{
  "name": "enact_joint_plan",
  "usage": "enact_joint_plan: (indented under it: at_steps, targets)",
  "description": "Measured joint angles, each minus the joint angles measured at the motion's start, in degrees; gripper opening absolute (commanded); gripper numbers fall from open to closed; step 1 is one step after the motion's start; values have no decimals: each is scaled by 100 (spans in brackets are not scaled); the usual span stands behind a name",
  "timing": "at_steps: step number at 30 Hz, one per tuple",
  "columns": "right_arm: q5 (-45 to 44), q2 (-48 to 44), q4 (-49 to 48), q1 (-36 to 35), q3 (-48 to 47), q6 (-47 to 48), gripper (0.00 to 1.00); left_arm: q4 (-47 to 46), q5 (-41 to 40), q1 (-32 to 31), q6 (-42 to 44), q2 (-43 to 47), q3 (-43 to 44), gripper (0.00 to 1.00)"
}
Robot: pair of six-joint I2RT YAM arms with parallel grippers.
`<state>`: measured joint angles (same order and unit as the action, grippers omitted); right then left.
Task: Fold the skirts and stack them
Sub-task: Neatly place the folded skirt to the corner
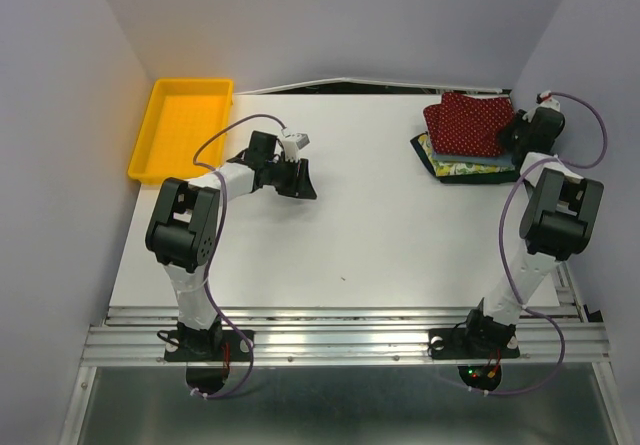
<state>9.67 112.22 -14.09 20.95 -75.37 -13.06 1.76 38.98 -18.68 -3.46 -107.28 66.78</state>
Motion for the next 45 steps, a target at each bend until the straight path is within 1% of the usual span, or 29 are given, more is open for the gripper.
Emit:
enact_joint_plan:
  at_steps: [1,3,4,5,6,7,10,11,12,15,16,18,19,20,24,26,28,31,34,35,38,42,45]
  targets:
    - [-15,0,20,4,-26,-15,45,17,-7,0,15,0,0,49]
    - [-85,0,81,4,-79,52,58,68,-31,0,68,20,2,51]
    - [-155,0,96,11,-116,83,69,105,-52,0,101,46,2,51]
    - [-212,-2,120,26,-153,101,74,120,-68,0,120,76,2,52]
    - [-278,-2,164,42,-199,155,81,153,-107,0,175,131,2,52]
    - [-328,-2,184,57,-234,205,85,164,-122,0,197,166,2,53]
    - [-446,-15,306,87,-348,315,91,234,-262,7,380,492,2,54]
    - [-479,-31,352,92,-389,372,99,247,-299,11,435,579,2,54]
    - [-522,-57,404,96,-424,407,100,251,-358,33,492,706,2,56]
    - [-562,-260,662,111,-533,610,100,299,-533,142,702,1161,42,61]
    - [-533,-358,796,111,-586,710,100,317,-605,208,793,1279,79,68]
    - [-459,-533,1032,111,-686,848,100,382,-765,415,944,1545,186,71]
    - [-361,-612,1156,114,-737,938,100,415,-828,492,1012,1628,229,98]
    - [-151,-774,1471,114,-863,1075,100,468,-920,654,1185,1792,308,98]
    - [553,-1163,2210,111,-1115,1338,100,586,-1263,1005,1425,2256,409,99]
    - [966,-1447,2669,96,-1128,1429,100,636,-1425,1091,1528,2511,409,99]
    - [1257,-1775,2946,4,-949,1449,100,660,-1545,1091,1598,2712,409,99]
    - [1497,-2378,3126,-444,-282,1478,100,669,-1657,1078,1668,2964,332,99]
    - [1585,-2931,3117,-1300,649,1502,100,728,-1729,1078,1755,3104,46,99]
    - [1617,-3086,3064,-1696,1038,1508,100,774,-1759,1078,1812,3136,-90,99]
    - [1705,-3305,3082,-2439,1882,1519,100,898,-1829,1078,1985,3261,-616,99]
    - [1659,-3377,3058,-2695,2494,1497,100,1165,-1860,1078,2133,3578,-1270,99]
    - [1580,-3469,3034,-2734,2673,1469,100,1241,-1882,1078,2153,3794,-1414,99]
